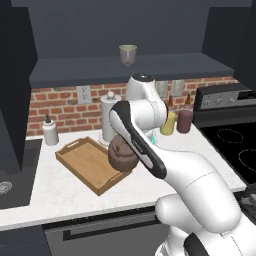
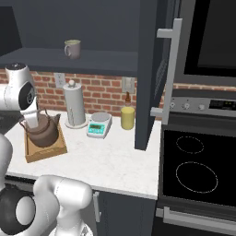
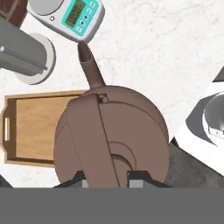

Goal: Pick the kettle from the counter and place it on the tray. Then pick the mug from the cabinet and place it on the tray. Then close the cabinet doors.

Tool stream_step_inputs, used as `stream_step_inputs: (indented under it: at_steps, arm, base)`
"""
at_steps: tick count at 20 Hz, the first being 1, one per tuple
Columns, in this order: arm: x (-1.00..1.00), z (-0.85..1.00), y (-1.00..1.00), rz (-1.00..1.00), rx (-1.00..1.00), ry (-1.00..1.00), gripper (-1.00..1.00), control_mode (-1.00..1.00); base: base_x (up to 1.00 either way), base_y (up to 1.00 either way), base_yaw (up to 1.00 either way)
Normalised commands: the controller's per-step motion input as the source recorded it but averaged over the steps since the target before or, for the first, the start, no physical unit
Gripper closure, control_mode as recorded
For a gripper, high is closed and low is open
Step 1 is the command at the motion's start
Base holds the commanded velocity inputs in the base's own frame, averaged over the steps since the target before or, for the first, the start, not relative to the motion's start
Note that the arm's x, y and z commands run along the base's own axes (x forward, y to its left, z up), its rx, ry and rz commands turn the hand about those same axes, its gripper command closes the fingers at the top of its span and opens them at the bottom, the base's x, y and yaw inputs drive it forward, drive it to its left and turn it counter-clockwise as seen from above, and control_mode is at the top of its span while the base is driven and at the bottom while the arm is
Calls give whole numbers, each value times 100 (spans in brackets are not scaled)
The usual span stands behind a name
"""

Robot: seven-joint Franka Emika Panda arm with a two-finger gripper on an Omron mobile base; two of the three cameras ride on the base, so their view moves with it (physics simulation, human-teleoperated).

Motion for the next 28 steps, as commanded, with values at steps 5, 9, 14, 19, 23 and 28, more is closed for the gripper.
stream_step_inputs:
  at_steps: [5, 9, 14, 19, 23, 28]
  arm:
    - [20, 0, 65, 12, 0, 0, 100, -100]
    - [32, -4, 40, 7, 0, 0, 100, -100]
    - [35, -12, 22, 5, 0, 0, 100, -100]
    - [28, -16, 18, 4, 0, 0, 100, -100]
    - [23, -12, 12, 3, 0, -1, 100, -100]
    - [19, -10, 12, 1, 0, -2, 100, -100]
  base:
    - [0, 0, 0]
    - [0, 0, 0]
    - [0, 0, 0]
    - [0, 0, 0]
    - [0, 0, 0]
    - [0, 0, 0]
